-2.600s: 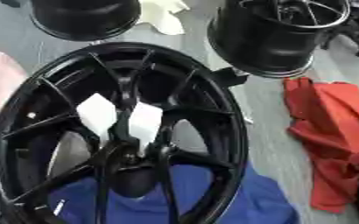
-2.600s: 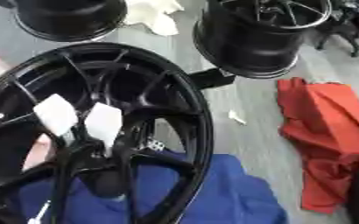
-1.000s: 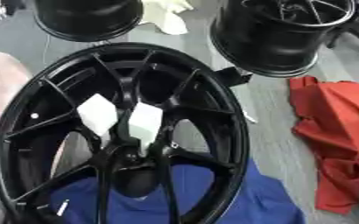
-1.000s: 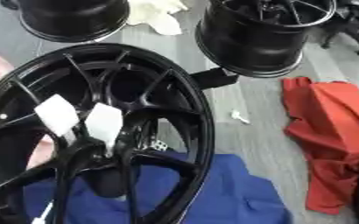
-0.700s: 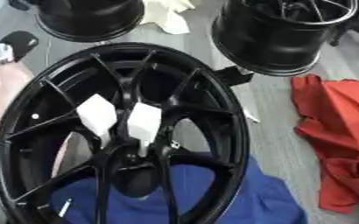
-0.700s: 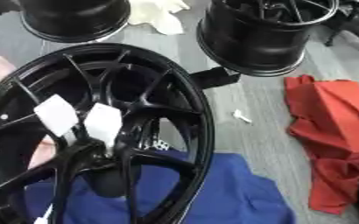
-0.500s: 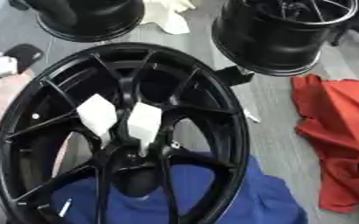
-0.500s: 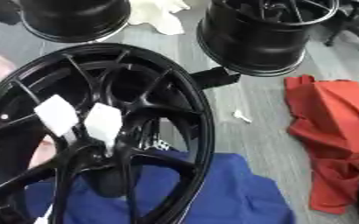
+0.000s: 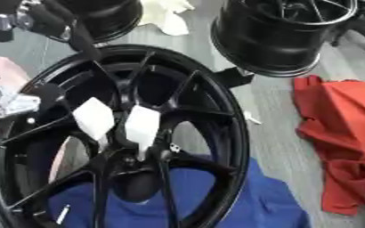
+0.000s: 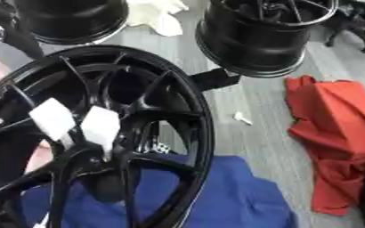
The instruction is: Pull the pin out of the wheel hub.
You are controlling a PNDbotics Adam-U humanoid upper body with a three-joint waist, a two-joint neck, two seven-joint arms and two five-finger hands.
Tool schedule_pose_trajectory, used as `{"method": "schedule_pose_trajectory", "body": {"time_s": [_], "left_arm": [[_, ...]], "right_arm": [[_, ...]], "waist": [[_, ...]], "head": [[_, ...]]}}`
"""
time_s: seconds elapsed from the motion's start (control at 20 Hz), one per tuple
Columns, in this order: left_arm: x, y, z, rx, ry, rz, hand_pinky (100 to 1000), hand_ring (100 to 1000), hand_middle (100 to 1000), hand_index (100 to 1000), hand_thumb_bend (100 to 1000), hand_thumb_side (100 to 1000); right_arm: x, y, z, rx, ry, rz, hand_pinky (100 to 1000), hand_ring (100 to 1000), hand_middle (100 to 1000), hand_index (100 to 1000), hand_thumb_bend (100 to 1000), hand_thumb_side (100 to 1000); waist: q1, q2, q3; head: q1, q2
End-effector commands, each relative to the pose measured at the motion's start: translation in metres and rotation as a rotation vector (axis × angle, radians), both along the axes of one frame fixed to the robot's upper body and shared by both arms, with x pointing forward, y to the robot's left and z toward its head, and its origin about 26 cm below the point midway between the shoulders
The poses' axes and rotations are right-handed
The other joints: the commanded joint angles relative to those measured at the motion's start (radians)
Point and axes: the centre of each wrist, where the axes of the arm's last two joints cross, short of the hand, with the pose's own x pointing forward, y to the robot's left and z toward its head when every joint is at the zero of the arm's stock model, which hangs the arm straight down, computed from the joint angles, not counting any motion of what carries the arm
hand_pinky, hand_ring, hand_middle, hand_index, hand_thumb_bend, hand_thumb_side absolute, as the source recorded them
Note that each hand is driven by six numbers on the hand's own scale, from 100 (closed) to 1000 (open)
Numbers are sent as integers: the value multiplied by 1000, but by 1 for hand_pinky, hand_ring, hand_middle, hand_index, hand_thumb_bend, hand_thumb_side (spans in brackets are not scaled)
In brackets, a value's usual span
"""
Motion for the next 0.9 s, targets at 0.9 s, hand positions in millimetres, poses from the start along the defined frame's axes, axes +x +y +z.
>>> {"method": "schedule_pose_trajectory", "body": {"time_s": [0.9], "left_arm": [[31, -9, -15, 113, -38, 9, 854, 816, 773, 888, 491, 362]], "right_arm": [[-1, -4, 13, -31, -6, 7, 352, 319, 360, 580, 100, 291]], "waist": [[0, -12, -8]], "head": [[12, -15]]}}
